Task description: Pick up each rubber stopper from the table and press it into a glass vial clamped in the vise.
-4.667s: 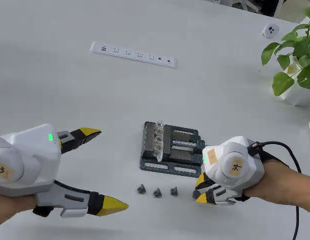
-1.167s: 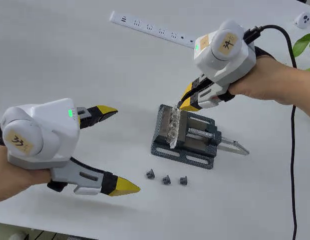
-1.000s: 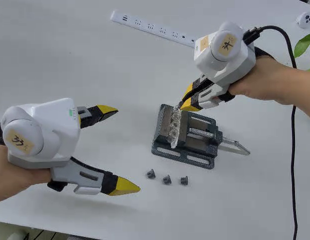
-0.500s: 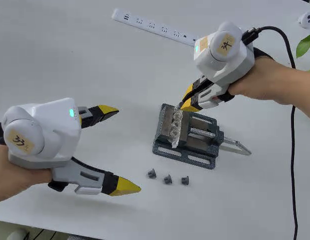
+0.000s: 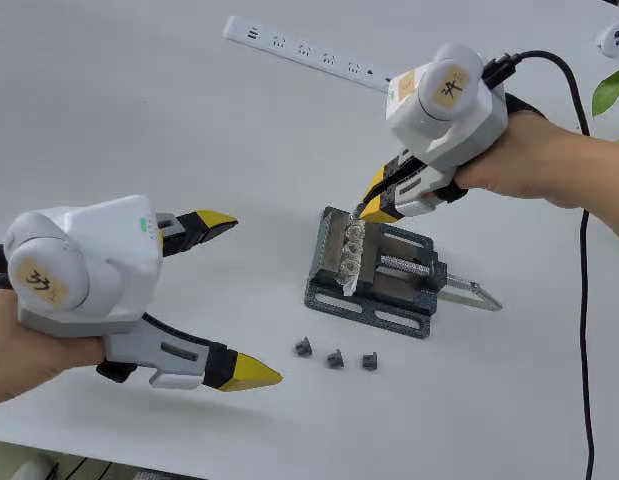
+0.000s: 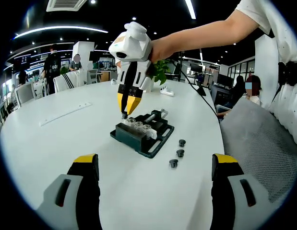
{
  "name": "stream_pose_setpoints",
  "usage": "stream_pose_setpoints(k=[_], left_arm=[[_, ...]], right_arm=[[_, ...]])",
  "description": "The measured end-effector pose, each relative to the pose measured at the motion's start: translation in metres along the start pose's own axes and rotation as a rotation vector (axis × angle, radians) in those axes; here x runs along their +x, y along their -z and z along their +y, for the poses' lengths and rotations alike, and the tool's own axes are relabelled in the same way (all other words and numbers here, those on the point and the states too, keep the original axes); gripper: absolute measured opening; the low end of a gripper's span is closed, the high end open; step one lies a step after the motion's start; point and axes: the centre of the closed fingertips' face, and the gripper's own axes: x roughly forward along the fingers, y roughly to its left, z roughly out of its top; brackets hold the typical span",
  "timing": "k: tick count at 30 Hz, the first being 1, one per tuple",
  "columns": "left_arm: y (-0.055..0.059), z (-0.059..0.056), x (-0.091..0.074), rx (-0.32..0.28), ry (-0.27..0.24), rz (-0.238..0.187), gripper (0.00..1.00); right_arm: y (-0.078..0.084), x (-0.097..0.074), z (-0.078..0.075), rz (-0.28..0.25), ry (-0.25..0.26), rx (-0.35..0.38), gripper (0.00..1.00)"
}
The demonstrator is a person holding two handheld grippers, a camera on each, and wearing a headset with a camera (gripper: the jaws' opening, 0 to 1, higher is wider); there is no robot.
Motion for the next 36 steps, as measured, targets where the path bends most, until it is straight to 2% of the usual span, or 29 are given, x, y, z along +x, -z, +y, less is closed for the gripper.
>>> stream_pose_setpoints(k=[26, 36], left_arm=[[0.0005, 0.0006, 0.0014, -0.004, 0.006, -0.003, 0.98], [-0.0007, 0.0013, 0.0028, -0.004, 0.01, -0.006, 0.98]], right_arm=[[0.0014, 0.0015, -0.0006, 0.051, -0.013, -0.013, 0.06], [0.0011, 0.0039, 0.0, 0.063, -0.033, 0.013, 0.05]])
